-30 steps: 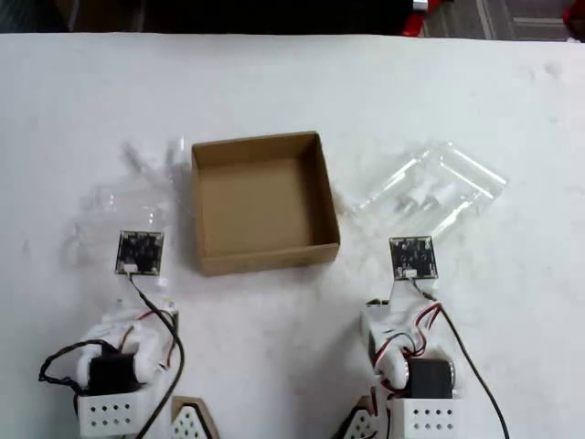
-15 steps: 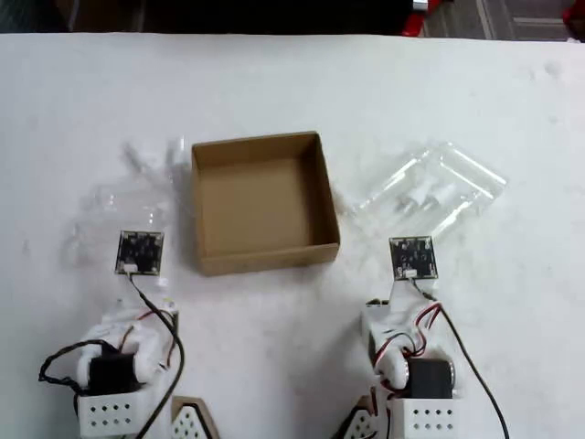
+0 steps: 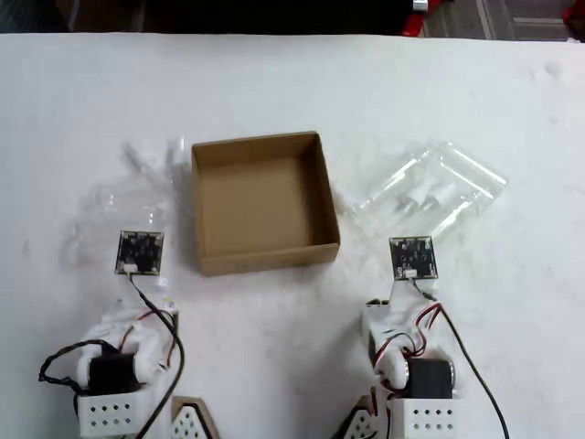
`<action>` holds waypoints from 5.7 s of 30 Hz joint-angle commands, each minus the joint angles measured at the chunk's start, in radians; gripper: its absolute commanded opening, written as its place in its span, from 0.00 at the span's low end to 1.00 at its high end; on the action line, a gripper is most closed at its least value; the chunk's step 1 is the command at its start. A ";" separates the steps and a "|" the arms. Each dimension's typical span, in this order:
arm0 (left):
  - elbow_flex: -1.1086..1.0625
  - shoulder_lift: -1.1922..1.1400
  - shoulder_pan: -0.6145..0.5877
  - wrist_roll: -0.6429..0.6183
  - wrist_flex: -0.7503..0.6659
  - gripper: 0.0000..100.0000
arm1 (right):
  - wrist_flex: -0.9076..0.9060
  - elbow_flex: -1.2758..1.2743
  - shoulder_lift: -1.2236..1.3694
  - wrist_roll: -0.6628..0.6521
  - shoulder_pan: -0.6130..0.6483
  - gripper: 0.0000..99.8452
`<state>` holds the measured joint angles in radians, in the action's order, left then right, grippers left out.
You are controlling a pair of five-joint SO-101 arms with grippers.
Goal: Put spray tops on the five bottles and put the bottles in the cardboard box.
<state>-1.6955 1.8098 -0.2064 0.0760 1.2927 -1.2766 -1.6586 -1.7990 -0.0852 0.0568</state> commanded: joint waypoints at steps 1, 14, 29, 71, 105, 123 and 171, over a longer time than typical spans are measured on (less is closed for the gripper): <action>0.003 0.008 0.012 -0.005 -0.005 0.02 | 0.008 -0.031 -0.004 0.009 -0.010 0.02; 0.003 0.008 0.012 -0.009 -0.005 0.02 | 0.010 -0.032 -0.004 0.008 0.056 0.02; 0.003 0.008 0.012 -0.009 -0.012 0.02 | 0.769 -0.032 0.001 0.015 0.148 0.02; 0.003 0.004 -0.044 -0.041 -0.077 0.41 | 0.495 -0.032 0.001 0.008 0.058 0.28; 0.505 0.010 -0.056 0.365 -0.210 0.26 | 0.524 -0.032 -0.002 0.006 0.108 0.05; 0.054 0.010 -0.364 0.812 -0.614 0.26 | 0.475 -0.032 -0.001 0.008 0.113 0.04; 1.702 -1.975 0.027 1.247 0.137 0.32 | 0.469 -0.032 0.001 0.008 0.111 0.13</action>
<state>-0.1089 -0.1112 -0.1757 1.3034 1.4446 -0.8009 -1.6817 -1.7975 -0.0790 0.1611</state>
